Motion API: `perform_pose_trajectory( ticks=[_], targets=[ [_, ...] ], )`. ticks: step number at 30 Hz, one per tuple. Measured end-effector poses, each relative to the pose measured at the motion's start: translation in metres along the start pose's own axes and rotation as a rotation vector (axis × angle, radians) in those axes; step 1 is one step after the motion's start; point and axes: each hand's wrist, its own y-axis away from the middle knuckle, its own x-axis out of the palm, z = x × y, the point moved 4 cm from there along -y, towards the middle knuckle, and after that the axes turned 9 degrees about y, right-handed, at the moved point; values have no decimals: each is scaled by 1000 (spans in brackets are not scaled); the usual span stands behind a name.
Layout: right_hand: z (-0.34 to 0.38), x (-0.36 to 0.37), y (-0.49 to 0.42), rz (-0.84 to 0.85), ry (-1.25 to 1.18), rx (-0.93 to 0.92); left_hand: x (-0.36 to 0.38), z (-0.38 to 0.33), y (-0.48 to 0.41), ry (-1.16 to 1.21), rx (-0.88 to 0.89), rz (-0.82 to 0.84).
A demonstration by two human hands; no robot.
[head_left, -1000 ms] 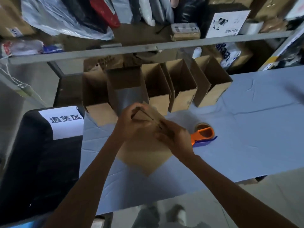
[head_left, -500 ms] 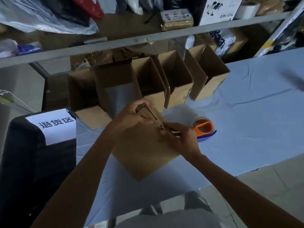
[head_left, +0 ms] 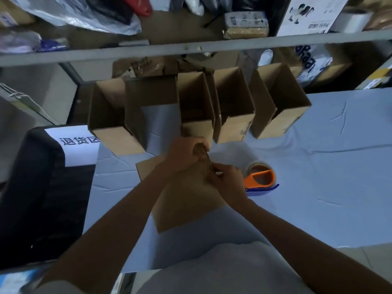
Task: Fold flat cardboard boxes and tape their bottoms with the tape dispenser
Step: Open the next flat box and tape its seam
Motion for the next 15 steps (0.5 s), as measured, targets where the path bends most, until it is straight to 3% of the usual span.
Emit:
perform_pose_trajectory(
  ticks=[4,7,12,15],
  targets=[
    [-10,1,-9,-31,-34,68,10,2,-11,-203,-98,39],
    [-15,4,-12,-23,4,120,19,0,-11,-134,-23,37],
    [-15,15,-10,21,101,136,32,12,-12,-51,-119,44],
    [-14,12,-18,50,51,190,30,20,-12,-133,-204,65]
  ],
)
